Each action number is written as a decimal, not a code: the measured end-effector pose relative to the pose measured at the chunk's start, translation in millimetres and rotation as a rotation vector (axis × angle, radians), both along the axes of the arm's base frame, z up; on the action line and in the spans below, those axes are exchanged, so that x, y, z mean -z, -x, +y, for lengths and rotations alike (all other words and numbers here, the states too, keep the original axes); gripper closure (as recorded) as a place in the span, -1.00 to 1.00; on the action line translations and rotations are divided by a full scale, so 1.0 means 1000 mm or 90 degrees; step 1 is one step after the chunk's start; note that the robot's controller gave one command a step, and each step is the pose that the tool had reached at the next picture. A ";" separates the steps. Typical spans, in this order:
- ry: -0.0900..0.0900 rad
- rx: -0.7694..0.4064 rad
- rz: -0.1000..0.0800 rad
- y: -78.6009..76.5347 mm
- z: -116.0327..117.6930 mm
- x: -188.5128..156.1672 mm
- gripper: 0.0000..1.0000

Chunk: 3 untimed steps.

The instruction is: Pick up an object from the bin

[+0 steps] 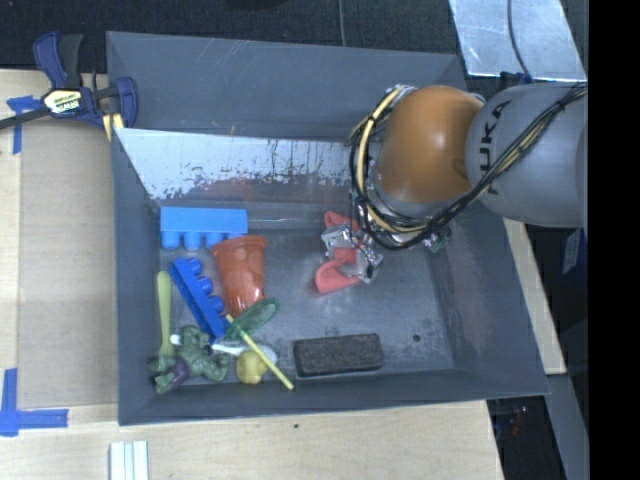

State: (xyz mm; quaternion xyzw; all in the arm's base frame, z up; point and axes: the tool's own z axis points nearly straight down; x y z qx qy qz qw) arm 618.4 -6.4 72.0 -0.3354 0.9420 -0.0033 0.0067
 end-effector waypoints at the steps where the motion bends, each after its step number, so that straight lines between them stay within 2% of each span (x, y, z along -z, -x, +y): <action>1: 0.000 0.000 0.000 0.000 0.000 0.000 1.00; 3: 0.003 -0.185 -0.004 0.020 0.015 -0.001 1.00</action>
Offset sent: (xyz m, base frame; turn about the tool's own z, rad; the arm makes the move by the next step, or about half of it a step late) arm -0.0205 0.0069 -0.0020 -0.2496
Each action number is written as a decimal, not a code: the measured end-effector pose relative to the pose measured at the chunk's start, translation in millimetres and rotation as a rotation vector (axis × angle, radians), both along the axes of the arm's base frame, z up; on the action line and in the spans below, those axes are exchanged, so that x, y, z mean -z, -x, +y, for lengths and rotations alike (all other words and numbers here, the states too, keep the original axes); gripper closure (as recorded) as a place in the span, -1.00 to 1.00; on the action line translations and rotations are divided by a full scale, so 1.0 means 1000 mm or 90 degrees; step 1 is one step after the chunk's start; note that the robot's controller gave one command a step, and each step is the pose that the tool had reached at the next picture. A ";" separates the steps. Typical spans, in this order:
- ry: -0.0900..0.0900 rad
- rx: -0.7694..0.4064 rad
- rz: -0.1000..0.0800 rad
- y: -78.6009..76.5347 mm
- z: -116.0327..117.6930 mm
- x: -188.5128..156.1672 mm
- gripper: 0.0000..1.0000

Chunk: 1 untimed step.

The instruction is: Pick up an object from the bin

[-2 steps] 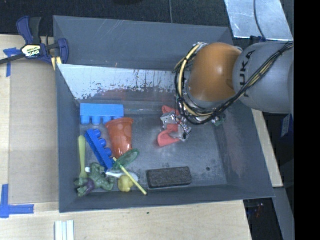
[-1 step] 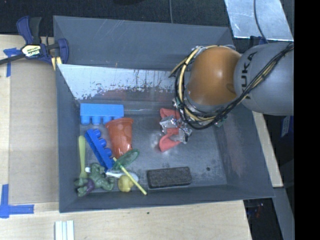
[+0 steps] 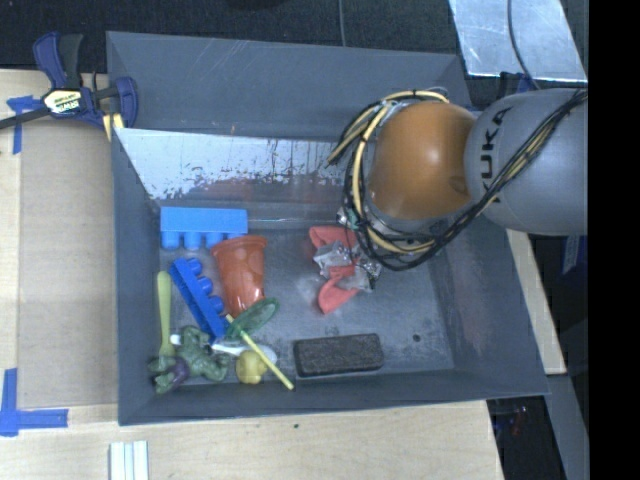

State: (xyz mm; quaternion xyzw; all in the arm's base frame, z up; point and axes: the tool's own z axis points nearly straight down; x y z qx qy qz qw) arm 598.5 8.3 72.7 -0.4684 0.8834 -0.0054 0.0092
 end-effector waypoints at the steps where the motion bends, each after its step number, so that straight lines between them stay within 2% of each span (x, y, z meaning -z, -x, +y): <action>1: -0.001 0.033 -0.001 -0.005 -0.003 -0.027 1.00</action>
Offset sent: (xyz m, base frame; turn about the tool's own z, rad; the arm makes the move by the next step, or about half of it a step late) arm -0.0045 0.0034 0.0130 -0.0127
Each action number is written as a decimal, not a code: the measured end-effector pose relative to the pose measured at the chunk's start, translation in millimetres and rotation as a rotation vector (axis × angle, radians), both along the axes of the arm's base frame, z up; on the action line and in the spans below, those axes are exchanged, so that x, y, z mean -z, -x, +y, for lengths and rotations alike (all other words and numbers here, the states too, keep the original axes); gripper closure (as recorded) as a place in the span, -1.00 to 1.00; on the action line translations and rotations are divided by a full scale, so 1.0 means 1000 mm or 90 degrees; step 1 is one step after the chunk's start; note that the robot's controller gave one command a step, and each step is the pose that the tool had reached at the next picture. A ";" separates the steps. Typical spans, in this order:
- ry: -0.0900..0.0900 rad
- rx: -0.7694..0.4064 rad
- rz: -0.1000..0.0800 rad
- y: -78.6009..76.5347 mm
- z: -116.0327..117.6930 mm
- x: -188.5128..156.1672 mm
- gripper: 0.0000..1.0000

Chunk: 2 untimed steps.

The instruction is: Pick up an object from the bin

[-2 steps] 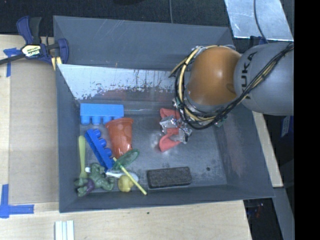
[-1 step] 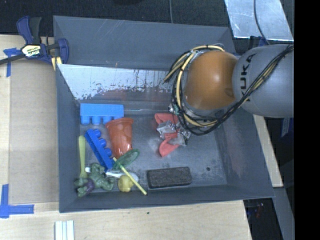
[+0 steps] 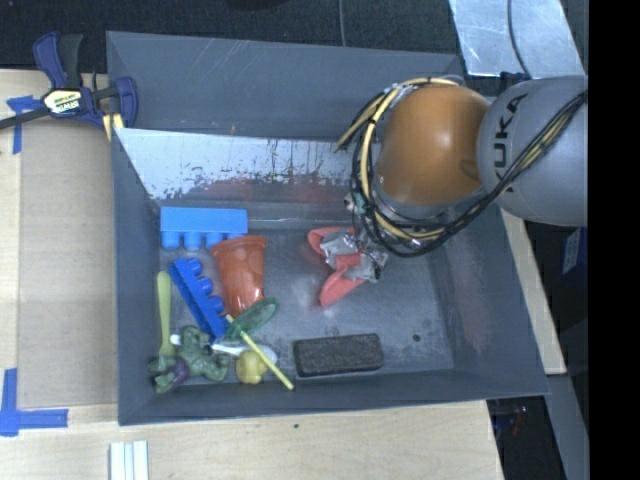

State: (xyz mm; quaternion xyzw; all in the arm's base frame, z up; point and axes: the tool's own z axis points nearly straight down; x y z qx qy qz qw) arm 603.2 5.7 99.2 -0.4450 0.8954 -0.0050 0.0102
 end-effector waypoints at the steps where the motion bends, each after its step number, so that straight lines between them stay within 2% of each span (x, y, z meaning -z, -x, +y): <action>1: 0.000 -0.039 0.003 0.009 0.006 0.014 1.00; 2: 0.000 -0.039 0.002 0.009 0.005 0.013 1.00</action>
Offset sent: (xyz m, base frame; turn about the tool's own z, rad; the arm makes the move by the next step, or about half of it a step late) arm 0.0000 0.0000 0.0000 0.0000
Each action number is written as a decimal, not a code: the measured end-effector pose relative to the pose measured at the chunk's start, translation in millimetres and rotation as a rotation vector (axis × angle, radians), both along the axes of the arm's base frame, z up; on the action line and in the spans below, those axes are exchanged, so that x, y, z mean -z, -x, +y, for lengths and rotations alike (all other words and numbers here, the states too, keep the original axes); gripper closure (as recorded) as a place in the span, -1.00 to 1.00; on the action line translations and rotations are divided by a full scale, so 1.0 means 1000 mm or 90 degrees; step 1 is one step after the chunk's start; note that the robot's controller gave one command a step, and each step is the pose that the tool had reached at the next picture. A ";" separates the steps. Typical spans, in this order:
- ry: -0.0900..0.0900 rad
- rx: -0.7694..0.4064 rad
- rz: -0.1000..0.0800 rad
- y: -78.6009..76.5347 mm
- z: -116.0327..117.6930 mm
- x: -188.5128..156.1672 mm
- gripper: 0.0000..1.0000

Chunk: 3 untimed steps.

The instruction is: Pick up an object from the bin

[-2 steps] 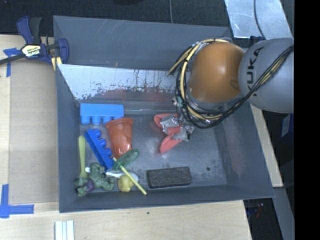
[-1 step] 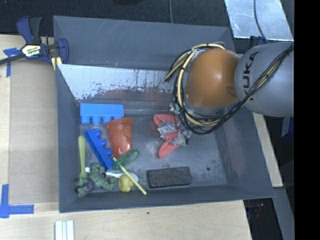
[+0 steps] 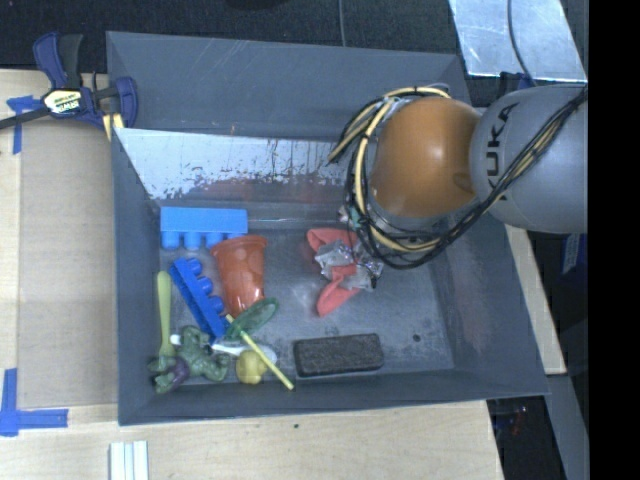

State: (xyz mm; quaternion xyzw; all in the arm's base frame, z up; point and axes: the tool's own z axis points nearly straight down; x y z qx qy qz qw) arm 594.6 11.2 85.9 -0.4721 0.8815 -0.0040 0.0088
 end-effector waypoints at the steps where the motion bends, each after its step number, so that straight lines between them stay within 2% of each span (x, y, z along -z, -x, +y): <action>1: -0.001 0.010 -0.001 0.022 -0.011 0.012 1.00; 2: -0.002 0.008 -0.004 0.023 -0.002 0.004 1.00; 3: -0.003 0.006 -0.005 0.034 -0.014 0.015 1.00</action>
Offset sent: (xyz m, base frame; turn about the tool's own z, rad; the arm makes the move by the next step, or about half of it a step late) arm -0.0235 0.0024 -0.0002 0.0108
